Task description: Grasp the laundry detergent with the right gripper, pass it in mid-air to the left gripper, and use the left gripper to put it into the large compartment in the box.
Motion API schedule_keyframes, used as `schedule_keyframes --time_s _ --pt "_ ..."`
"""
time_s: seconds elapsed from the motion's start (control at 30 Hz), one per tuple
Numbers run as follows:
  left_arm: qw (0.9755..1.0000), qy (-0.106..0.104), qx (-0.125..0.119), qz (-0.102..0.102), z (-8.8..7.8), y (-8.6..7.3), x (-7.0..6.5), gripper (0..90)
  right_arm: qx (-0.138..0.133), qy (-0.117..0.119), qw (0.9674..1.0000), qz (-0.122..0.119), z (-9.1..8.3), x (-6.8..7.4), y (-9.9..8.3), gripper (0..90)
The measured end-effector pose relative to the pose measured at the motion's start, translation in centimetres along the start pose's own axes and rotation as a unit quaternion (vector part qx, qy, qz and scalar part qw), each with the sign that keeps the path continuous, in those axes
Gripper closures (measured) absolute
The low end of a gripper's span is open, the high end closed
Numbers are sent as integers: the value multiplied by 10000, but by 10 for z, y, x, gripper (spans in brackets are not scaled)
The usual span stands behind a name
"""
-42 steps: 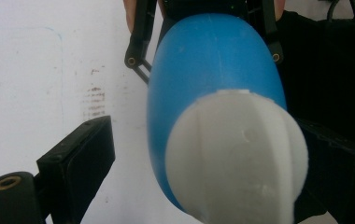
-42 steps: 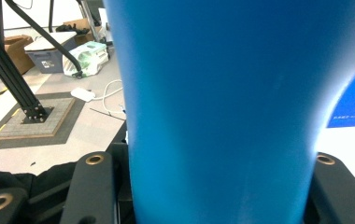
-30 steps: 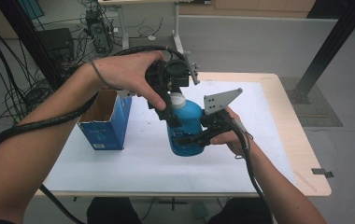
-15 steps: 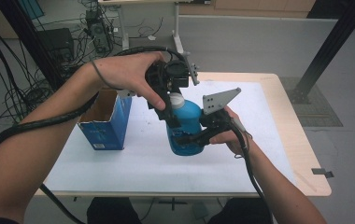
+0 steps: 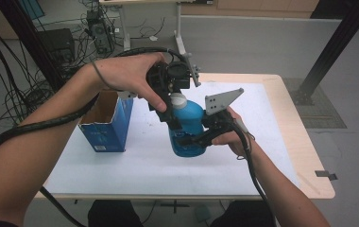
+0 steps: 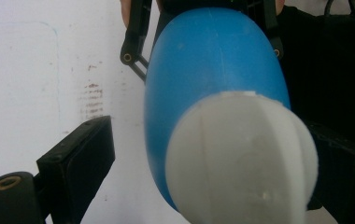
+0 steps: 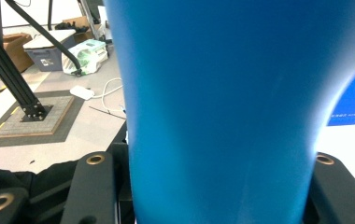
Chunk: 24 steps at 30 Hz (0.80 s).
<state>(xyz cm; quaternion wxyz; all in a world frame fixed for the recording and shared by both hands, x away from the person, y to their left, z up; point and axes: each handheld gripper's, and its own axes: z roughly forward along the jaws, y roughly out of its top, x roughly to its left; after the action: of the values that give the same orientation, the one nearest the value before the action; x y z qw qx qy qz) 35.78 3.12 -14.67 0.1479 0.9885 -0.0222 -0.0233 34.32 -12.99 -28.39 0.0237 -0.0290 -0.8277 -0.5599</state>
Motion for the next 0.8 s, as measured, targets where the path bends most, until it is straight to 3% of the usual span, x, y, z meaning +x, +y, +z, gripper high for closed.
schedule_keyframes --time_s 0.8 --pt "9999 -80 38 111 8 6 -7 133 -38 -36 10000 -17 -2 2 2 450"
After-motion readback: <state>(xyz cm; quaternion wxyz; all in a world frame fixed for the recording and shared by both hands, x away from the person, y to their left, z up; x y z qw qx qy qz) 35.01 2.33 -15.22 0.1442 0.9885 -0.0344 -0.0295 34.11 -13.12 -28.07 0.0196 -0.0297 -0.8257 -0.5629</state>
